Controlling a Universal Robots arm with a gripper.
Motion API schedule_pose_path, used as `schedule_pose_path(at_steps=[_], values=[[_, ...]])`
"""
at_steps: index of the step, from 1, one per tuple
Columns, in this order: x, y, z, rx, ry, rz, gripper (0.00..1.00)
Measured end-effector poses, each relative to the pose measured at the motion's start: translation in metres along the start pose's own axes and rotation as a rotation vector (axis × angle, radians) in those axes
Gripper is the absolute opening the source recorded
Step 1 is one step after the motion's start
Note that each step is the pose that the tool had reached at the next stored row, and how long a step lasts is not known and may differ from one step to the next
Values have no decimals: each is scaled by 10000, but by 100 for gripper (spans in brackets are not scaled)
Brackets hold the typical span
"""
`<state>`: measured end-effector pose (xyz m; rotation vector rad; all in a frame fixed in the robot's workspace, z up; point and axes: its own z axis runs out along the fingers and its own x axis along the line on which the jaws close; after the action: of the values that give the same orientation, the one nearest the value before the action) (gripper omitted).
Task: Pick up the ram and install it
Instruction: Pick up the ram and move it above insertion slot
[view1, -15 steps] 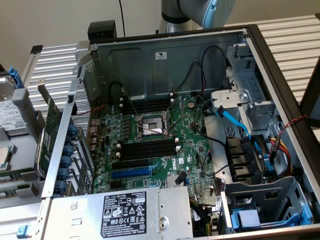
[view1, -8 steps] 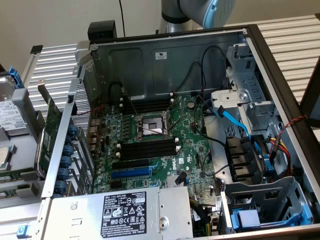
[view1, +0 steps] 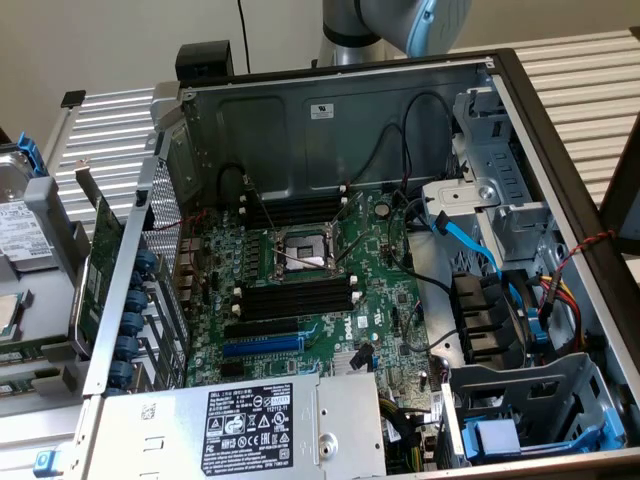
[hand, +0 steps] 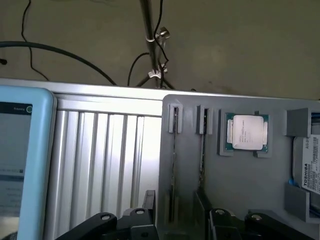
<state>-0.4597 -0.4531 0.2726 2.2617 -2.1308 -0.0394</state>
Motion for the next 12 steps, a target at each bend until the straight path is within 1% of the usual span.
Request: schedule_pose_path(at_steps=[7,12], values=[[5,-10,127,-2,2,-33,44],[4,-83,215,0,4,-116,44]])
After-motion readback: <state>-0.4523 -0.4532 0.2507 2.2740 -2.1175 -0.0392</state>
